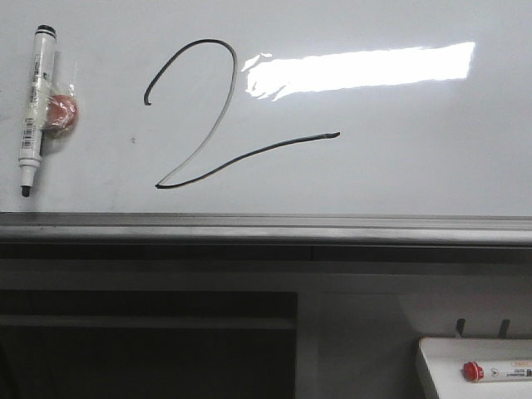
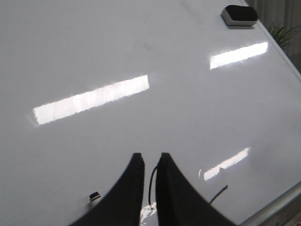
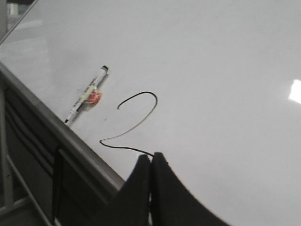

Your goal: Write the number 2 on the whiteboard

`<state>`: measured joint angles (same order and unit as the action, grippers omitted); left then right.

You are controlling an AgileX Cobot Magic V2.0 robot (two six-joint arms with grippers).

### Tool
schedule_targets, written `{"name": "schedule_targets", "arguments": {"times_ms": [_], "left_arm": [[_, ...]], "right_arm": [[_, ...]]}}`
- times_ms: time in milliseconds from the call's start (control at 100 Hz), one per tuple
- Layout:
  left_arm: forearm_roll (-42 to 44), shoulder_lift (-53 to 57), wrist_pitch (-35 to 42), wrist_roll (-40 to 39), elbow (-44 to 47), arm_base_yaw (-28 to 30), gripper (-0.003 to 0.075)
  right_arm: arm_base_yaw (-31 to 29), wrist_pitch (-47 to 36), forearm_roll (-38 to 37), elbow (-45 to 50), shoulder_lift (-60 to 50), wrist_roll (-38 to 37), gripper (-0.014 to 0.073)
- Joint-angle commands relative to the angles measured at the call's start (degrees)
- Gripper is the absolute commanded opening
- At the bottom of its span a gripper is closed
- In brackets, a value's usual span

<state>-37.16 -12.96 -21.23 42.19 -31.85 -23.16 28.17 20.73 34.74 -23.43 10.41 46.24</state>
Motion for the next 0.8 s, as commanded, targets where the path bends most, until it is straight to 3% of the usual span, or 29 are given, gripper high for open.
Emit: {"name": "schedule_targets", "arguments": {"times_ms": [0,170,790], "left_arm": [[-0.4,5.6,0.4,-0.4,1.9,0.1,-0.002],[-0.4,14.9,0.1,-0.5,8.3,0.1,-0.002],[-6.8,13.8,-0.3,-0.5,11.7,0.1,-0.002]], "right_arm": [[-0.4,-7.9,0.4,3.9,-4.9,-0.4,-0.0071],[-0.4,-5.8,0.9,8.9,-12.1,-0.4,-0.0071],[-0.4,-4.1,1.7,9.6,-11.3,-0.4,-0.0071]]}}
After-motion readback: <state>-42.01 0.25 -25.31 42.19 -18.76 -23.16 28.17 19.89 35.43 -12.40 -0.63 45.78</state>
